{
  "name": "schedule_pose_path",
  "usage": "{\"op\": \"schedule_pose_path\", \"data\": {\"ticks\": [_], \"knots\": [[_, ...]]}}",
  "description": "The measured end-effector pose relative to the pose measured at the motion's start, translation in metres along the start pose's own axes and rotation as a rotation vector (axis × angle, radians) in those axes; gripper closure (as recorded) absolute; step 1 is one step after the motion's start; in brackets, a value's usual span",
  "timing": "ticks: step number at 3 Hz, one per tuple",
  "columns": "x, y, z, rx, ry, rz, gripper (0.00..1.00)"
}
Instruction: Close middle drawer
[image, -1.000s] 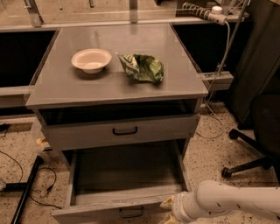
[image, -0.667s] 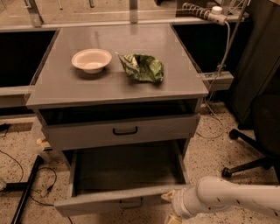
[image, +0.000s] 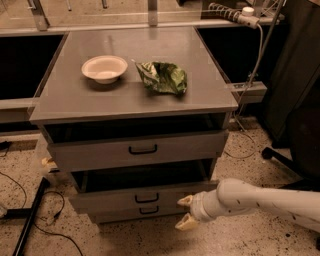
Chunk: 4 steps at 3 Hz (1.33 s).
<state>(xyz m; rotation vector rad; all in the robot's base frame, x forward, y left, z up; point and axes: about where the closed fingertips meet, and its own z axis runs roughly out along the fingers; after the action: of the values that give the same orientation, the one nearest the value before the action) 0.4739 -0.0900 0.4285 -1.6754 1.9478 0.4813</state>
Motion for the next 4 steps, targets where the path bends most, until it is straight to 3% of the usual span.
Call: {"op": "schedule_pose_path", "data": {"ticks": [2,3,4], "knots": [[0.006,-0.104,0.011,0.087,0.046,-0.016,0.89],[0.004,-0.114,0.008,0.104,0.046,-0.019,0.85],[0.004,-0.114,0.008,0.104,0.046,-0.019,0.63]]}}
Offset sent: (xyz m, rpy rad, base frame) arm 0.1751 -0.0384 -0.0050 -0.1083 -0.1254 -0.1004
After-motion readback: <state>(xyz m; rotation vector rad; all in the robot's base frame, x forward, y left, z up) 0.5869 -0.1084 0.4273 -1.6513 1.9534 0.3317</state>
